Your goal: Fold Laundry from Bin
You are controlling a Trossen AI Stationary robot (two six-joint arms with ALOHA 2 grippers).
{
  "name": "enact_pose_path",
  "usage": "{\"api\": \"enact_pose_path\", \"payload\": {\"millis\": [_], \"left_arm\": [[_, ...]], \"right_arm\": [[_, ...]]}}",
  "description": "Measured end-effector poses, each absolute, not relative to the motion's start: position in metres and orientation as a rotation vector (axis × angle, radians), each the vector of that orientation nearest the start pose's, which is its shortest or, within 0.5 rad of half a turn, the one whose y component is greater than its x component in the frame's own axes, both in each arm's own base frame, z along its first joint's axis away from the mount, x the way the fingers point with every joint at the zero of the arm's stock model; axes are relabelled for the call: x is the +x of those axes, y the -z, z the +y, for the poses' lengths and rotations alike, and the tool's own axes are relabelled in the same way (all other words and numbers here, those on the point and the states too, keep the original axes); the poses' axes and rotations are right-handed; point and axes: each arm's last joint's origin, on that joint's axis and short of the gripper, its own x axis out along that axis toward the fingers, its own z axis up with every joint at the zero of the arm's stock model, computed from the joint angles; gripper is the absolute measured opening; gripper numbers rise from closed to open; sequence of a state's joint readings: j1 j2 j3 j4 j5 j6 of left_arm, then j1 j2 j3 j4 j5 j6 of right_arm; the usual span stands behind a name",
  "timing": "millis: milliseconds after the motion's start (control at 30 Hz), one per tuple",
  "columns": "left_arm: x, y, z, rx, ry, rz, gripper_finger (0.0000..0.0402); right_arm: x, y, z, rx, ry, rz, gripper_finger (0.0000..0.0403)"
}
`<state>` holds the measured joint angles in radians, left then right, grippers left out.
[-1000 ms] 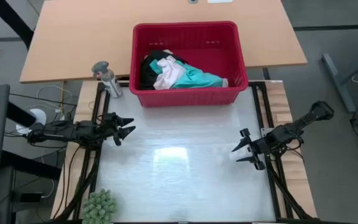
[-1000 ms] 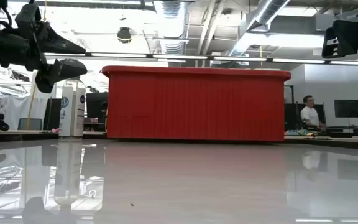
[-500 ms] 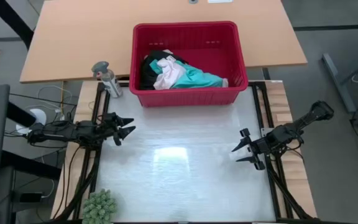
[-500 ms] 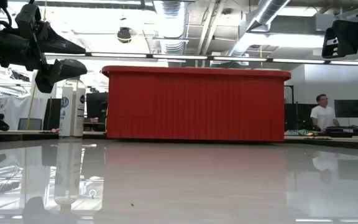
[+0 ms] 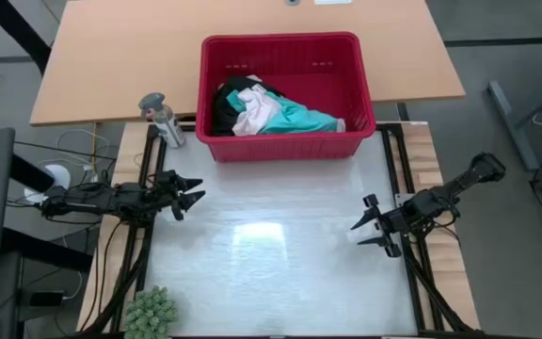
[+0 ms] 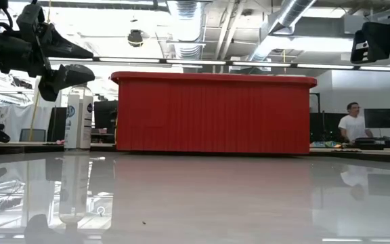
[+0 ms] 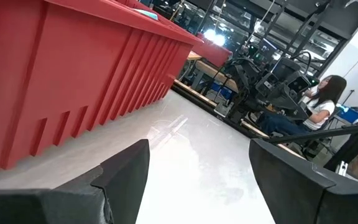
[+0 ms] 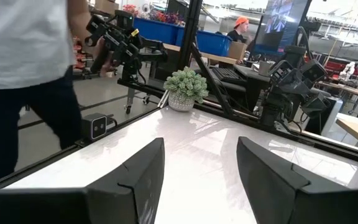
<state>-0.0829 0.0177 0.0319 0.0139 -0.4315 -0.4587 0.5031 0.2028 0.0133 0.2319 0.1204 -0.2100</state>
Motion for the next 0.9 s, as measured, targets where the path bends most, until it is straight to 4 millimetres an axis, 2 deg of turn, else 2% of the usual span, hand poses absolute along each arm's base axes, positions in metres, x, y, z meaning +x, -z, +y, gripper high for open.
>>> {"api": "enact_pose_path", "payload": {"millis": [133, 267, 833, 900], "left_arm": [[0.0946, -0.1736, 0.0070, -0.434, -0.420, -0.112, 0.0265], [0.0945, -0.1736, 0.0071, -0.551, -0.420, -0.139, 0.0265], [0.0939, -0.1736, 0.0082, -0.564, -0.463, -0.155, 0.0265], [0.0939, -0.1736, 0.0083, -0.492, -0.469, -0.138, 0.0265]], "right_arm": [[0.0983, -0.1701, 0.0490, -0.294, -0.366, -0.063, 0.0223], [0.0988, -0.1699, 0.0481, -0.405, -0.354, -0.078, 0.0223], [0.0996, -0.1743, 0.0460, -0.459, -0.316, -0.128, 0.0223], [0.0997, -0.1766, 0.0454, -0.492, -0.303, -0.155, 0.0223]]}}
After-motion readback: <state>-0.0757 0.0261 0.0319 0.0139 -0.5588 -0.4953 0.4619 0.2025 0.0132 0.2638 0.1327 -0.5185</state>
